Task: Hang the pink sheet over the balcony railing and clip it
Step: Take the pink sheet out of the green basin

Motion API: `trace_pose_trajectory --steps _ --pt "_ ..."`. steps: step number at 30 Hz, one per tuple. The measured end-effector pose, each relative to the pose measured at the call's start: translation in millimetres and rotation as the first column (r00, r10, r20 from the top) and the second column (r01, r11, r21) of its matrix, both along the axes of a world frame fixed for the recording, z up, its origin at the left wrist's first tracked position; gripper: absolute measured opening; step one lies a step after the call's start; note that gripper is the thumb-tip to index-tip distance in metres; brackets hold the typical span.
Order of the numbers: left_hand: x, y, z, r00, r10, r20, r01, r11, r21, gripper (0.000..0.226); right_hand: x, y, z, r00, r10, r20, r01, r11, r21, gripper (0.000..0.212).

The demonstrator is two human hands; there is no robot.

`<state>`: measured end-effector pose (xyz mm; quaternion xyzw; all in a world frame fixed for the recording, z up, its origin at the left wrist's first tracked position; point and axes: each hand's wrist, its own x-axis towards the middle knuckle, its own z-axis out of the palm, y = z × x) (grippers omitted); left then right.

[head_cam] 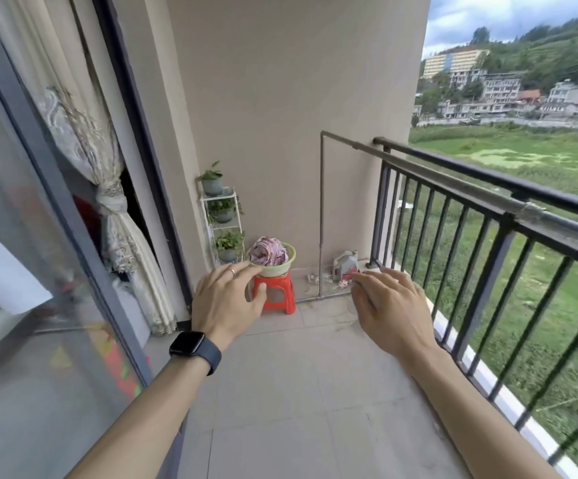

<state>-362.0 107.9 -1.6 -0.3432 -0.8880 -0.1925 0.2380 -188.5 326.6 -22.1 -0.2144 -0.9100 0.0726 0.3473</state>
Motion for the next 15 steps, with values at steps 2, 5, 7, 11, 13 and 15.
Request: trace_pose_trajectory --steps 2,5,7,11,13,15 --pt "-38 15 -4 1.000 -0.016 0.014 0.016 1.000 0.018 0.033 -40 12 -1 1.000 0.014 -0.013 -0.014 1.000 -0.003 0.047" --pt "-98 41 -12 1.000 -0.012 0.000 0.012 1.000 0.020 0.032 -100 38 -7 0.998 0.019 -0.058 -0.018 1.000 0.013 0.044" --pt "-141 62 -15 1.000 -0.006 -0.020 0.006 1.000 0.025 0.037 -143 60 -11 0.998 0.014 -0.054 -0.013 1.000 0.009 0.042" --pt "-232 109 -10 1.000 0.003 0.007 -0.003 1.000 0.012 0.034 -233 111 -11 1.000 0.019 -0.015 -0.019 1.000 -0.010 0.037" --pt "-274 134 -5 1.000 0.012 0.020 -0.012 1.000 0.001 0.034 -273 134 -8 0.999 0.026 -0.023 -0.026 1.000 -0.011 0.040" --pt "-314 159 1 0.999 0.023 0.026 -0.023 1.000 0.015 0.036 -313 157 -3 0.999 0.031 -0.008 -0.031 0.999 -0.014 0.044"
